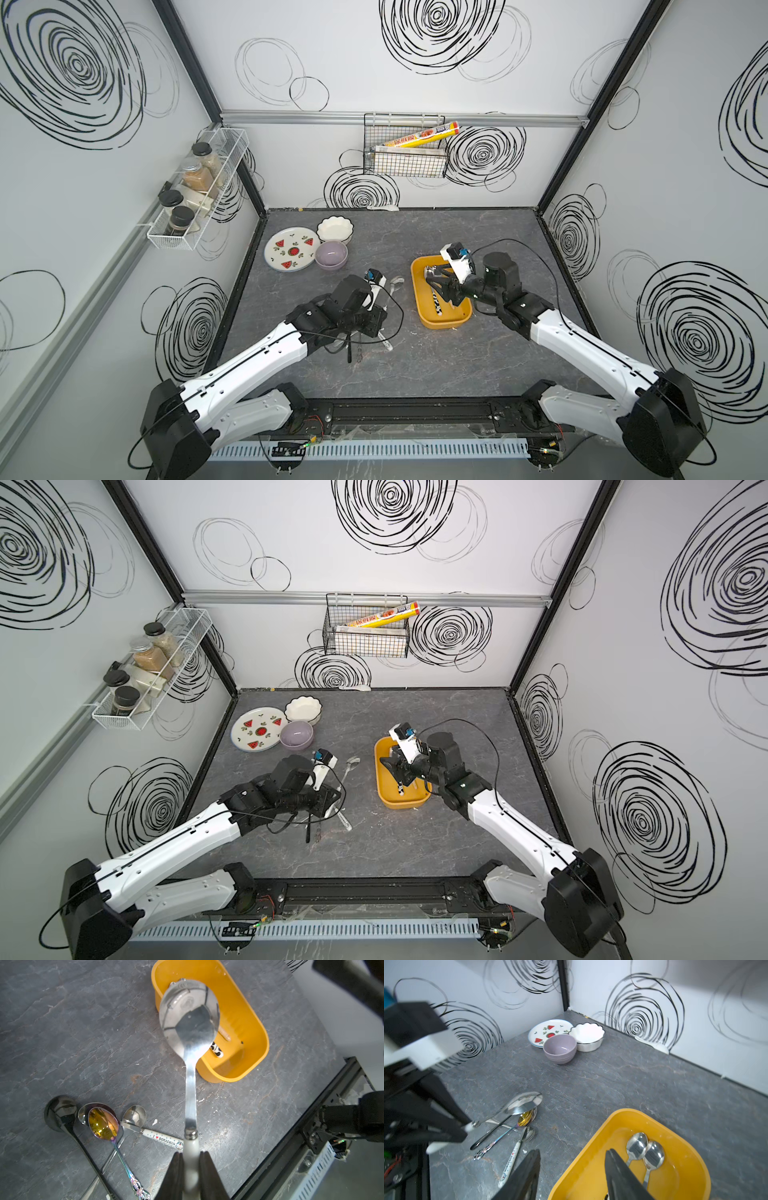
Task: Put the spoon into the storage box
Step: Place the spoon in the storage box.
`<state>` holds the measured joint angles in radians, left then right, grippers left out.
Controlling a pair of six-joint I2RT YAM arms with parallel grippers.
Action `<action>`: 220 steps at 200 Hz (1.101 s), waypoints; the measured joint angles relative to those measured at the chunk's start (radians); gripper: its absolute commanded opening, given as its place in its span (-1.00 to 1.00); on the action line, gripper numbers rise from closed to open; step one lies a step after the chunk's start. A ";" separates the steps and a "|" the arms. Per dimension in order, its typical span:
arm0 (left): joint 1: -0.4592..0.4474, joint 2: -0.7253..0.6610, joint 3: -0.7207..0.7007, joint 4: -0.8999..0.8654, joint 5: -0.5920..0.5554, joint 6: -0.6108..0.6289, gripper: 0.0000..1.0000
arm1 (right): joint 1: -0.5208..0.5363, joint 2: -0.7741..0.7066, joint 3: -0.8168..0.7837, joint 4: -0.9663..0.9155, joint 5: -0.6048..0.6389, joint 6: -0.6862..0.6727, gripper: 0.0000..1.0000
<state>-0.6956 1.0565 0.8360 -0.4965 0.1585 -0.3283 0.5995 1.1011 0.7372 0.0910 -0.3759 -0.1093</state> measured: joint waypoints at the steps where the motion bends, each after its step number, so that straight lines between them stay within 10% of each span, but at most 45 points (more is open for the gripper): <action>1: 0.002 0.000 0.000 0.000 0.003 0.002 -1.00 | 0.002 -0.001 0.000 0.000 -0.002 -0.005 0.15; 103: 0.036 0.066 0.033 -0.031 0.240 0.109 -1.00 | 0.124 0.103 0.076 -0.095 0.098 -0.828 0.13; 220: 0.049 0.095 0.040 -0.034 0.323 0.130 -1.00 | 0.163 0.127 0.042 -0.024 0.111 -1.027 -0.38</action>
<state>-0.6468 1.1511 0.8757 -0.5304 0.4816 -0.1982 0.7628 1.2282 0.7795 0.0673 -0.2646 -1.1362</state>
